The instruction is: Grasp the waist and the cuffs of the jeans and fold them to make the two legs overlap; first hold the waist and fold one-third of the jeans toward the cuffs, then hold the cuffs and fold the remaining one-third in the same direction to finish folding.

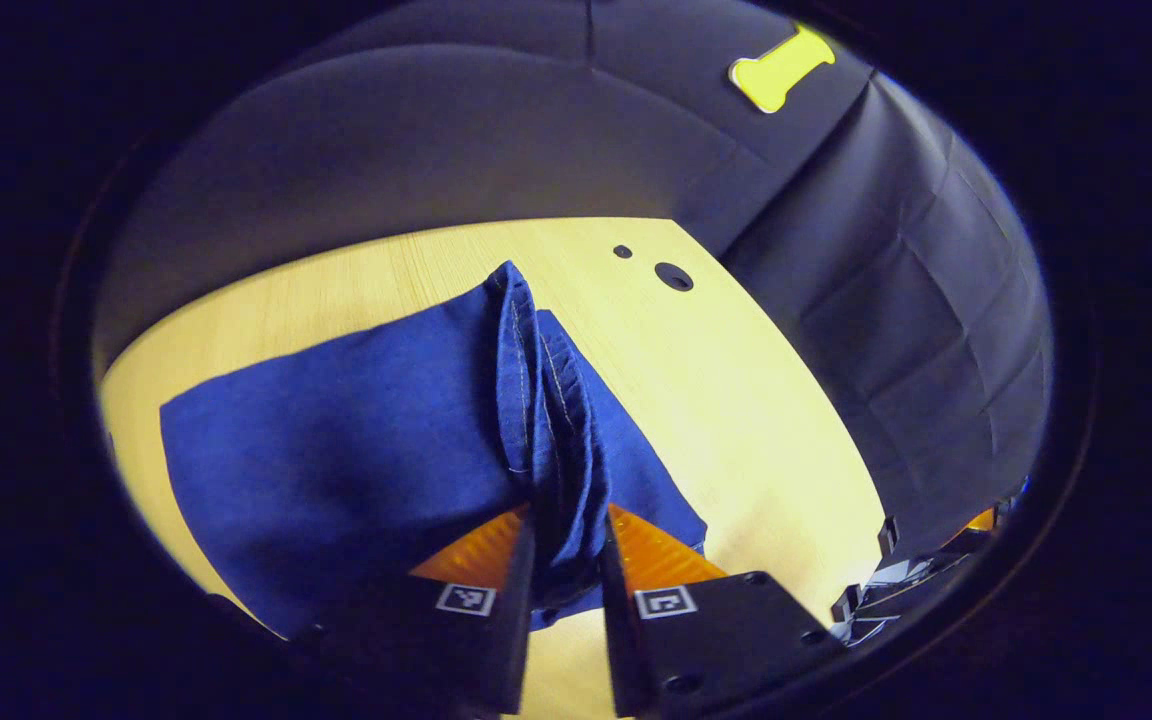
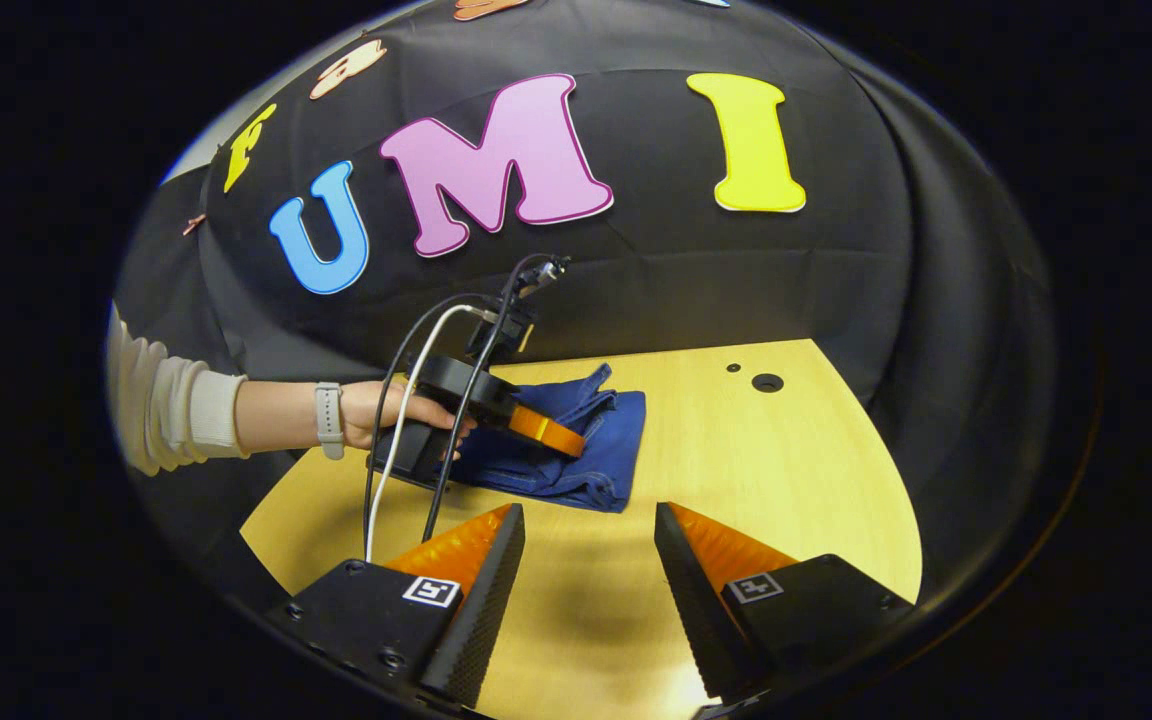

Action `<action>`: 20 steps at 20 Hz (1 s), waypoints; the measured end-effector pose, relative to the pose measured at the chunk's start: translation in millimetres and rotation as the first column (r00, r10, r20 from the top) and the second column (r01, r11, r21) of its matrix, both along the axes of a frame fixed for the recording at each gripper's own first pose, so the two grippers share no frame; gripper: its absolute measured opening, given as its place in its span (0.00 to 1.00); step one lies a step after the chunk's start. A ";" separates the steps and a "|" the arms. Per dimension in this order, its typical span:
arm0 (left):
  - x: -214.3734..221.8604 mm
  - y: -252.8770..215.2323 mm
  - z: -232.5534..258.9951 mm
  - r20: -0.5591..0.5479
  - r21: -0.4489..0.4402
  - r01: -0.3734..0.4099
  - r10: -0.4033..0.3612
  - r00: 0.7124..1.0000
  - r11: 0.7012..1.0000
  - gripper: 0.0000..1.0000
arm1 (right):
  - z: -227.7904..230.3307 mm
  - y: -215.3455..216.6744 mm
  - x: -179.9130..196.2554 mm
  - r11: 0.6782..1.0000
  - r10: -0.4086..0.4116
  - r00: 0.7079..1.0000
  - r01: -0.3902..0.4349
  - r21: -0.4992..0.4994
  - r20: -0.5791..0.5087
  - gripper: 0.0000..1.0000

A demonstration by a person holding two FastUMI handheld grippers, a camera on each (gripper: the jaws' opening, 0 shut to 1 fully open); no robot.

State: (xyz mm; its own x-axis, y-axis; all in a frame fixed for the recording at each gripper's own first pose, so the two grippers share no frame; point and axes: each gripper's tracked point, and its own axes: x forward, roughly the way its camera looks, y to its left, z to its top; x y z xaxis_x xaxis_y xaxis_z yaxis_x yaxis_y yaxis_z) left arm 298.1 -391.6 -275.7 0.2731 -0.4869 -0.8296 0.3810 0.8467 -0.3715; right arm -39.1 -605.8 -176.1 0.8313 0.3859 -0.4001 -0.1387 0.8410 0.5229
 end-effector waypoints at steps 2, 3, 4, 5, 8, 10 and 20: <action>3.8 -7.0 9.1 0.049 0.013 -0.013 0.012 0.999 1.000 0.78 | -0.3 -7.6 -0.7 1.000 0.008 1.000 -0.007 -0.013 0.013 0.81; 6.3 -7.3 23.7 0.108 0.011 -0.017 0.016 0.994 1.000 0.89 | -0.5 -10.7 -0.6 1.000 0.007 1.000 -0.006 -0.016 0.018 0.81; 7.6 -6.8 43.2 0.170 0.004 -0.022 0.021 0.985 1.000 0.92 | 1.5 -13.6 -1.3 1.000 0.003 1.000 -0.003 -0.019 0.022 0.81; 8.4 -6.0 68.4 0.239 -0.014 -0.027 0.030 0.971 1.000 0.96 | 6.6 -15.9 -2.2 1.000 -0.004 1.000 0.004 -0.017 0.031 0.81; -6.7 13.5 168.9 0.496 -0.065 -0.031 0.059 0.866 0.997 0.97 | 26.9 -25.9 -7.9 0.999 -0.038 0.996 0.040 -0.030 0.076 0.81; -38.1 42.4 236.5 0.655 -0.061 -0.044 0.074 0.752 0.997 0.97 | 54.7 -32.4 -16.8 0.997 -0.066 0.989 0.071 -0.037 0.134 0.84; -320.9 151.3 345.5 0.860 -0.036 -0.310 0.188 0.474 0.950 0.98 | 166.3 -47.3 -124.6 0.953 -0.178 0.925 0.248 -0.177 0.335 0.96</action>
State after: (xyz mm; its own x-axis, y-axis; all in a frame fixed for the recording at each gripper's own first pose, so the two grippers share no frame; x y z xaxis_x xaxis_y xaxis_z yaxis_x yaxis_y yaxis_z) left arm -22.8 -240.3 69.8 0.9643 -0.2041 -0.1689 0.2240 0.9686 0.1081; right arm -163.7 -653.0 -9.8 0.9797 0.1206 -0.1600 -0.0704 0.9548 0.2890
